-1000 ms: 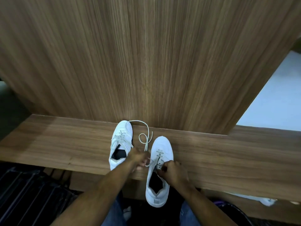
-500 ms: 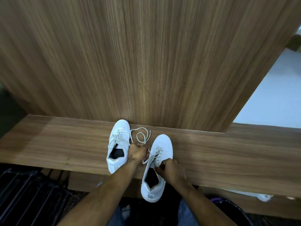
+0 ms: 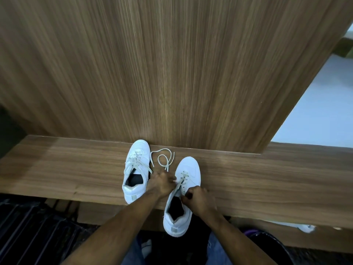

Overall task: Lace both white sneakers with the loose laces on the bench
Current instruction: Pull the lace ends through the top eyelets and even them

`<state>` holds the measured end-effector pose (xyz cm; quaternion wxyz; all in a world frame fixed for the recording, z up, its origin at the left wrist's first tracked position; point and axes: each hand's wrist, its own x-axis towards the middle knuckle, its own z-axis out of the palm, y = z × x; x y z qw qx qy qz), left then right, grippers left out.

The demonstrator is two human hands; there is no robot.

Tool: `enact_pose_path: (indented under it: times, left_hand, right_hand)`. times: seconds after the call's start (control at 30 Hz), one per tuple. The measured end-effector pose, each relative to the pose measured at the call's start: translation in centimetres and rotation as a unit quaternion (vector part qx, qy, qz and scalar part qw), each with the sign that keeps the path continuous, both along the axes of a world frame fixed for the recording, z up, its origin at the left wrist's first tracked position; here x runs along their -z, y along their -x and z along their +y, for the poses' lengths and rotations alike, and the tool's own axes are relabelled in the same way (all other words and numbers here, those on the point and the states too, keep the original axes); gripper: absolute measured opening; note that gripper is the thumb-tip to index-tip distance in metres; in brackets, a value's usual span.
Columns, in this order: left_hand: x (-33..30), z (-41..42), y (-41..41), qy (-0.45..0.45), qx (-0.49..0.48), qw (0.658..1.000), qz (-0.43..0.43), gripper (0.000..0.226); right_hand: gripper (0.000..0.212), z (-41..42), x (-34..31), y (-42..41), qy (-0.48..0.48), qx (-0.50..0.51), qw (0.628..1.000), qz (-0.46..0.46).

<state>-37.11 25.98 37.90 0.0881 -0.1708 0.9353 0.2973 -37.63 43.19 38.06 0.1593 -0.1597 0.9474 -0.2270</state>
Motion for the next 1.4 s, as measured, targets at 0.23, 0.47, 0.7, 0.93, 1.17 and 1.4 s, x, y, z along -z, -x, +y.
enact_pose_path:
  times: [0.23,0.47,0.7,0.93,1.17,1.4]
  left_hand:
    - [-0.2,0.6,1.1,-0.030,0.007,0.997,-0.064,0.032]
    - [-2.7,-0.6,2.4,-0.131,-0.010,0.991,-0.005,0.044]
    - [-11.2,-0.2,4.3,-0.277,0.077,0.952,0.103,0.005]
    - [-13.1,0.1,5.1,-0.210,0.134,0.957,0.148,0.015]
    - [-8.4,-4.7,3.1,-0.047,0.078,0.993,0.076,0.018]
    - [-7.1,-6.6,1.7,-0.072,0.010,0.995,0.075,0.015]
  right_hand:
    - [0.036,0.2,0.2,0.0,0.006,-0.004,1.000,0.005]
    - [0.034,0.3,-0.3,0.9,0.004,0.014,0.999,-0.039]
    - [0.031,-1.2,-5.0,3.7,0.328,0.056,0.939,-0.086]
    - [0.022,-2.3,-9.0,4.8,0.419,0.120,0.889,-0.142]
    - [0.018,3.3,-4.1,5.9,0.483,0.379,0.750,-0.246]
    - [0.018,3.7,-1.4,4.9,0.445,0.386,0.781,-0.208]
